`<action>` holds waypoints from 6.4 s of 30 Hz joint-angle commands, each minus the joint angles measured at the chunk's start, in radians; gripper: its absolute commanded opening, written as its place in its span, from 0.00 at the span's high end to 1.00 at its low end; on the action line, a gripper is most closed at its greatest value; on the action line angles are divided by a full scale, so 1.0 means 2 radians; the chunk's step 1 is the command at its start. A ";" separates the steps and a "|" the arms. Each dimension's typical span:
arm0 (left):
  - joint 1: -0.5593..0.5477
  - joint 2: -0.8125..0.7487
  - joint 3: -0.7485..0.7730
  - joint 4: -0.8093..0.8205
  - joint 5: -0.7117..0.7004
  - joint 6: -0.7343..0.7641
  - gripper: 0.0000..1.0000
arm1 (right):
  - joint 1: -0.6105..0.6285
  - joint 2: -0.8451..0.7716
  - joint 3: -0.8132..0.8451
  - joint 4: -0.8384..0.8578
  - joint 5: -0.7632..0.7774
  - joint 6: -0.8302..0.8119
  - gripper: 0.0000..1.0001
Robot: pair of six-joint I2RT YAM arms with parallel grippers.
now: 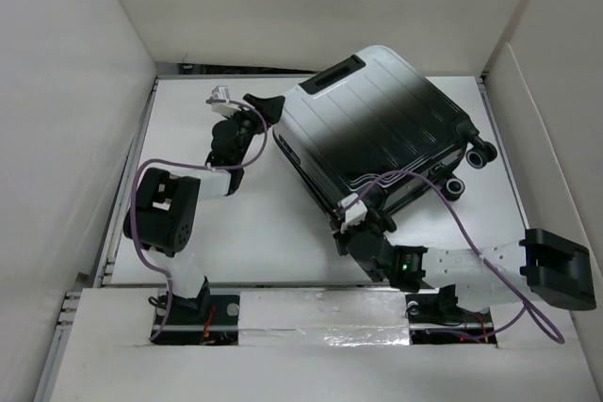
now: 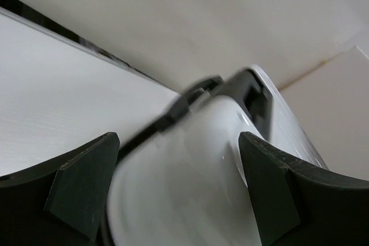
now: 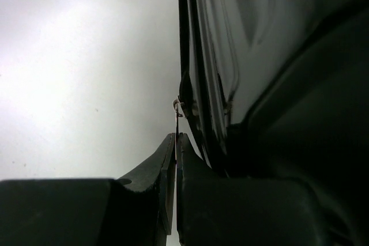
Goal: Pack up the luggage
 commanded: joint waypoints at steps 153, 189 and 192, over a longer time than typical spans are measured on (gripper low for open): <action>-0.548 -0.029 -0.051 -0.154 -0.435 0.194 1.00 | -0.497 -0.425 0.019 -0.326 -0.414 0.002 0.29; -0.403 -0.283 -0.234 -0.256 -0.295 0.202 0.78 | -0.384 -0.309 0.048 -0.284 -0.441 -0.041 0.08; -0.403 -0.284 -0.238 -0.251 -0.270 0.208 0.35 | -0.351 -0.339 0.052 -0.303 -0.414 -0.028 0.06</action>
